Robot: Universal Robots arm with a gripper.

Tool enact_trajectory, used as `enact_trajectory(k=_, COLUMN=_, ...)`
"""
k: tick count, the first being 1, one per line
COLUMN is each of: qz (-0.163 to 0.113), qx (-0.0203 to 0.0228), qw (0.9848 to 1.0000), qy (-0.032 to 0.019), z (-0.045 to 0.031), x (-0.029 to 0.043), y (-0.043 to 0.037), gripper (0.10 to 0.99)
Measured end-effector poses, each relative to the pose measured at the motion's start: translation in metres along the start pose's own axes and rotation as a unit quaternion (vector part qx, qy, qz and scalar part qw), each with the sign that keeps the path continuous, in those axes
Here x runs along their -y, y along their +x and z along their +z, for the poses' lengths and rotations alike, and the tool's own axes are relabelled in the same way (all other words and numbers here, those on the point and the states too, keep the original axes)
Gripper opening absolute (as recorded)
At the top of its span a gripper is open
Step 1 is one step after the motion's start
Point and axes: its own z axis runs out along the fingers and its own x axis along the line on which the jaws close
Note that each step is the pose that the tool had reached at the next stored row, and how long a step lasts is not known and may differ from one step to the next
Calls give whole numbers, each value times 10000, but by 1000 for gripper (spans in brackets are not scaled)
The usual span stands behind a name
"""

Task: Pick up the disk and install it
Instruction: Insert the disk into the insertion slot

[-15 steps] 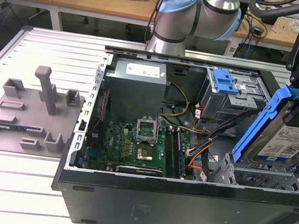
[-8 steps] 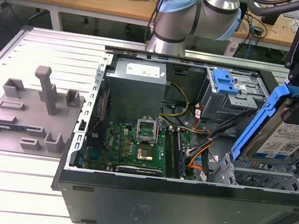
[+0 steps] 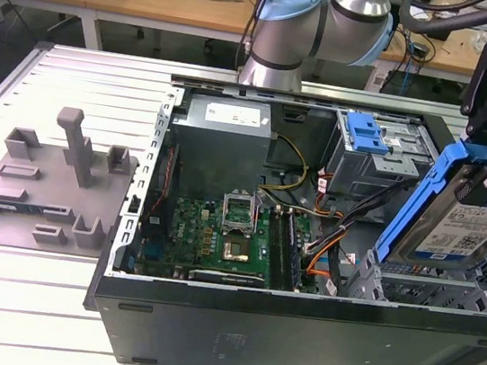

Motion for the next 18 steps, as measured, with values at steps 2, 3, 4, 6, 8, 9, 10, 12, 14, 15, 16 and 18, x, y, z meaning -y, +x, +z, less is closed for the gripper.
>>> enact_trajectory(k=2, qz=35, qx=1, qw=10000, qy=0, z=17, x=12, y=0, gripper=369)
enact_trajectory(k=3, qz=60, qx=2, qw=10000, qy=1, z=24, x=15, y=0, gripper=369)
enact_trajectory(k=4, qz=82, qx=3, qw=10000, qy=1, z=28, x=18, y=1, gripper=369)
enact_trajectory(k=6, qz=147, qx=5, qw=9999, qy=1, z=37, x=22, y=1, gripper=369)
enact_trajectory(k=8, qz=191, qx=6, qw=9998, qy=1, z=49, x=24, y=1, gripper=369)
enact_trajectory(k=9, qz=205, qx=7, qw=9998, qy=1, z=57, x=24, y=1, gripper=369)
enact_trajectory(k=10, qz=216, qx=7, qw=9998, qy=1, z=64, x=24, y=1, gripper=369)
enact_trajectory(k=12, qz=221, qx=5, qw=9998, qy=1, z=74, x=24, y=1, gripper=369)
enact_trajectory(k=14, qz=223, qx=8, qw=9998, qy=1, z=96, x=25, y=2, gripper=369)
enact_trajectory(k=15, qz=222, qx=7, qw=9998, qy=1, z=100, x=25, y=2, gripper=369)
enact_trajectory(k=16, qz=222, qx=7, qw=9998, qy=1, z=104, x=25, y=1, gripper=369)
enact_trajectory(k=18, qz=222, qx=7, qw=9998, qy=1, z=120, x=26, y=2, gripper=369)
